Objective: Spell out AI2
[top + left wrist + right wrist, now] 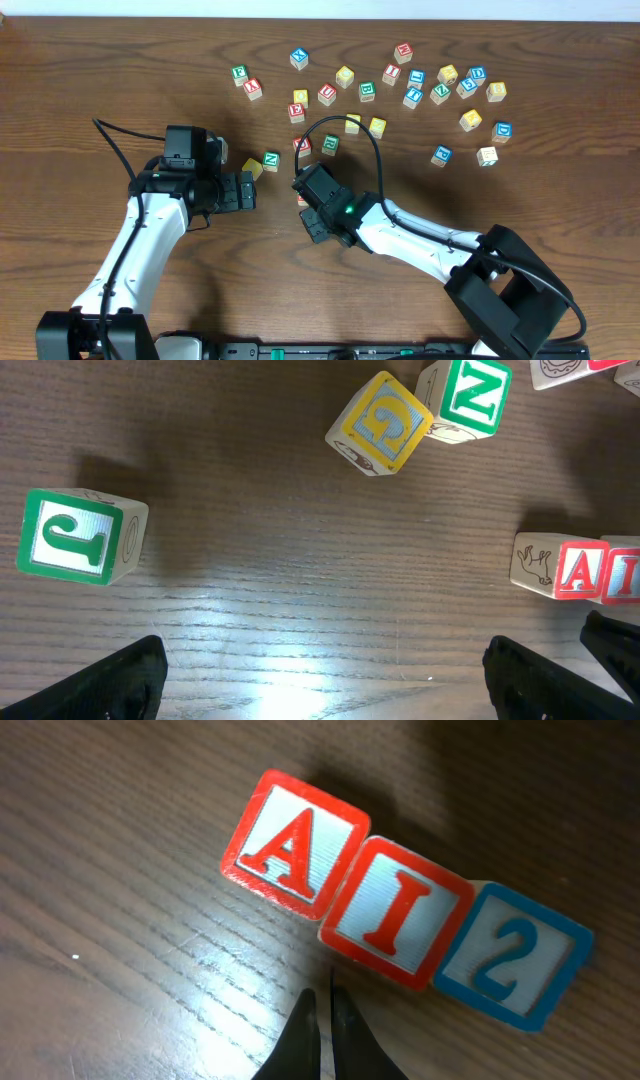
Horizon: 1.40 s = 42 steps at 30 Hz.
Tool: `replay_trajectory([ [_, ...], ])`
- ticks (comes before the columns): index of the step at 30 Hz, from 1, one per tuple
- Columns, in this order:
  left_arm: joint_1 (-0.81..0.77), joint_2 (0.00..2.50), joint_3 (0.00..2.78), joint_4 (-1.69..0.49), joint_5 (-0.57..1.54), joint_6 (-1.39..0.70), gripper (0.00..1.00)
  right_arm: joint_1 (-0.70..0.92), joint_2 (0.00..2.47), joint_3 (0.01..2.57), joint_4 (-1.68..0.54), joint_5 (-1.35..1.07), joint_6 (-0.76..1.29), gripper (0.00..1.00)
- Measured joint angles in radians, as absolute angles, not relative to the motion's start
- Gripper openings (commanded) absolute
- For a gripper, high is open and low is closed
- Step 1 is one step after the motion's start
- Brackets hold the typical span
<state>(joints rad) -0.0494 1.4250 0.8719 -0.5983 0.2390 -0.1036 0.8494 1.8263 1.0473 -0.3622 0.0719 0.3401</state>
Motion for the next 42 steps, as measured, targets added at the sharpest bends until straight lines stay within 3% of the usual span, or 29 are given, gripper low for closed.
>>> replay_trajectory([
  [42,-0.049,1.425,0.872,-0.598,0.239,-0.104,0.99,0.849,1.850,1.045,-0.335,0.132,0.360,0.01],
])
